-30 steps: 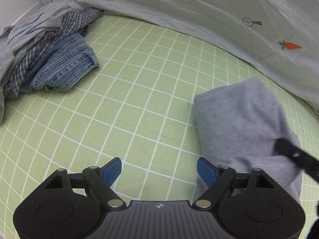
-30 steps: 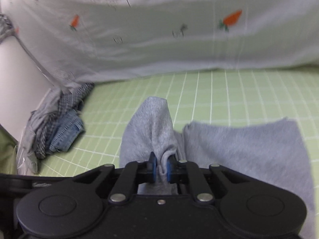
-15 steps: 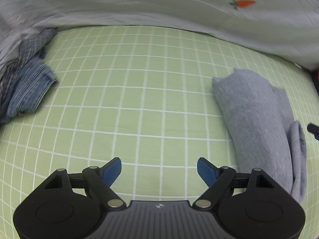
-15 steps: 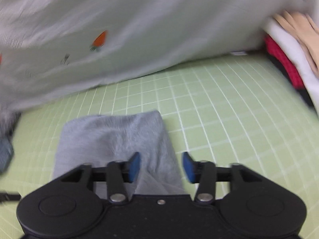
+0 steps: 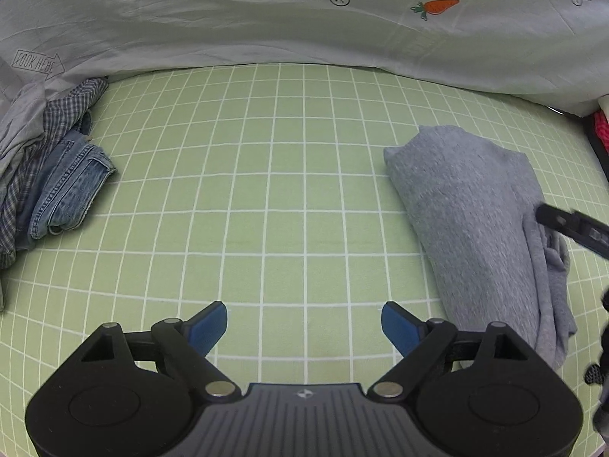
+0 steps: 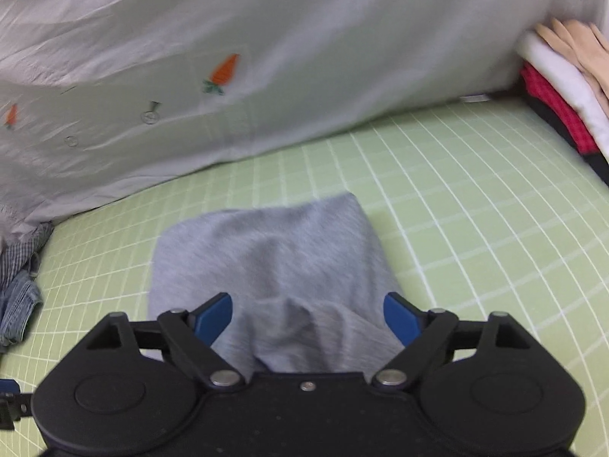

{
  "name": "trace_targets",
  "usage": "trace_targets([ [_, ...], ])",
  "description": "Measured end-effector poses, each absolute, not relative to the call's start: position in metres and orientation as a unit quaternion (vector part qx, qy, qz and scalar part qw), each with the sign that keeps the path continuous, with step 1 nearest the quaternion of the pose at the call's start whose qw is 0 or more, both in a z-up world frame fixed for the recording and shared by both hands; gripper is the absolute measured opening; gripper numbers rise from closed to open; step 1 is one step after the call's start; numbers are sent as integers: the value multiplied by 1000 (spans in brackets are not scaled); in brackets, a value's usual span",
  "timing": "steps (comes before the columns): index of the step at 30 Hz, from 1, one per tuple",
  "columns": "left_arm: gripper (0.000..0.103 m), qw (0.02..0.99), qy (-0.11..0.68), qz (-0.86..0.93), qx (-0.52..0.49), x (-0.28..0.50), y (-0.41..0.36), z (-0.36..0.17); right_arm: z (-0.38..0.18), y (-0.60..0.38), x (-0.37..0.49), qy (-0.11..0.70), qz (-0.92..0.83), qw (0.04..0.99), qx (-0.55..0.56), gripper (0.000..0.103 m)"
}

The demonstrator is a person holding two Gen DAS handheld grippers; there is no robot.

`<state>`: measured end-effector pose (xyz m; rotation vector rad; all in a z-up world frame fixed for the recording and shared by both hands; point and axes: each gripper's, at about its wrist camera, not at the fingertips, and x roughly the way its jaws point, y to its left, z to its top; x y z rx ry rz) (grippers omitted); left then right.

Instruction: Fold clothes

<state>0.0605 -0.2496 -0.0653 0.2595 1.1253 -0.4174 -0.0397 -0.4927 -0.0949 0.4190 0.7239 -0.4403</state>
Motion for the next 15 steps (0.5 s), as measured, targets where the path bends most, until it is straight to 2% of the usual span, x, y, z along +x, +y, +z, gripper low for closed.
trace_targets([
  [3,88,819,520,-206,131,46,-250,-58,-100,-480,-26,368,-210,889,173,90],
  [5,88,819,516,-210,135,35,-247,-55,-108,-475,-28,391,-241,876,146,80],
  [7,89,819,515,-214,136,24,-243,-52,-110,-477,-47,402,-258,865,155,76],
  [15,89,809,540,-199,115,-13,-248,-61,-130,-490,-147,442,-296,825,189,76],
])
